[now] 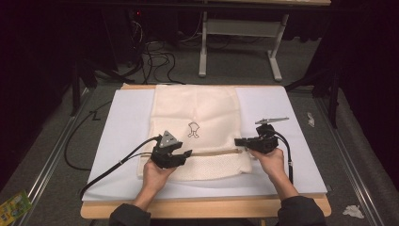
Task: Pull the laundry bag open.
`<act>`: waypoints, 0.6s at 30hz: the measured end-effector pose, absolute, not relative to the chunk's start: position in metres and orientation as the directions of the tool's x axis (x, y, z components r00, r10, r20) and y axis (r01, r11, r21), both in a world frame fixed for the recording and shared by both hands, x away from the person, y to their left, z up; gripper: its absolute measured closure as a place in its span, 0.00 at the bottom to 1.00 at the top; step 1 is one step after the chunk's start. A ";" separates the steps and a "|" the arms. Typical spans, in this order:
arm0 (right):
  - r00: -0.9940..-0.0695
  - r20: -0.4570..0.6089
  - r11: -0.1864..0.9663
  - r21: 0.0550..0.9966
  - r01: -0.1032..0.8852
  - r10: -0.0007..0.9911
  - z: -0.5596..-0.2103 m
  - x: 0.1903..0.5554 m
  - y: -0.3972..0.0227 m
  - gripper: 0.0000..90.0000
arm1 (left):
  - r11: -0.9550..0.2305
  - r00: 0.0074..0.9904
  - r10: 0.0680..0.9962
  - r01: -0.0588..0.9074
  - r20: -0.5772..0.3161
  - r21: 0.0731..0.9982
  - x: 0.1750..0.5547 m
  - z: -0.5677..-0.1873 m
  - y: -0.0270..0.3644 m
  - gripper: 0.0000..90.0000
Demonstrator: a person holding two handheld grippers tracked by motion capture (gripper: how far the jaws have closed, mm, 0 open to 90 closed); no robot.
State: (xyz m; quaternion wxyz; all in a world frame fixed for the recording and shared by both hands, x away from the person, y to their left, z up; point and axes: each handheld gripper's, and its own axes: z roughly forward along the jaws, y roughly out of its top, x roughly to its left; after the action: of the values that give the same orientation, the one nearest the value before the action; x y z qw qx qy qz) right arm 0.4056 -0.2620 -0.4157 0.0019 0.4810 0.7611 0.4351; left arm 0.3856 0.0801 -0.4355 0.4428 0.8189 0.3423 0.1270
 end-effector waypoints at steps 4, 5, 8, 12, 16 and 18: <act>-0.549 0.404 0.172 0.669 0.723 0.732 -0.414 0.407 -0.258 0.98 | -0.383 0.746 0.659 0.442 -0.095 0.811 0.385 -0.434 0.072 0.55; -0.549 0.404 0.172 0.669 0.723 0.732 -0.414 0.407 -0.257 0.98 | -0.387 0.750 0.654 0.441 -0.096 0.810 0.385 -0.434 0.071 0.55; -0.552 0.406 0.173 0.670 0.722 0.728 -0.414 0.407 -0.254 0.98 | -0.391 0.758 0.645 0.437 -0.097 0.810 0.385 -0.433 0.065 0.56; -0.556 0.408 0.175 0.671 0.720 0.725 -0.414 0.408 -0.252 0.98 | -0.395 0.772 0.627 0.432 -0.105 0.811 0.384 -0.432 0.058 0.58; -0.555 0.409 0.174 0.671 0.721 0.724 -0.414 0.408 -0.250 0.98 | -0.438 0.782 0.620 0.411 -0.062 0.799 0.384 -0.434 0.048 0.61; -0.557 0.406 0.176 0.673 0.719 0.725 -0.414 0.408 -0.249 0.98 | -0.428 0.782 0.618 0.421 -0.081 0.800 0.385 -0.435 0.046 0.61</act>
State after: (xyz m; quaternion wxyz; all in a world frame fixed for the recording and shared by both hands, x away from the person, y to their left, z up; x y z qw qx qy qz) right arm 0.4080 -0.2492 -0.4145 0.0035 0.4706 0.7668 0.4364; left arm 0.3853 0.0464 -0.4346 0.4358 0.8372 0.3103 0.1134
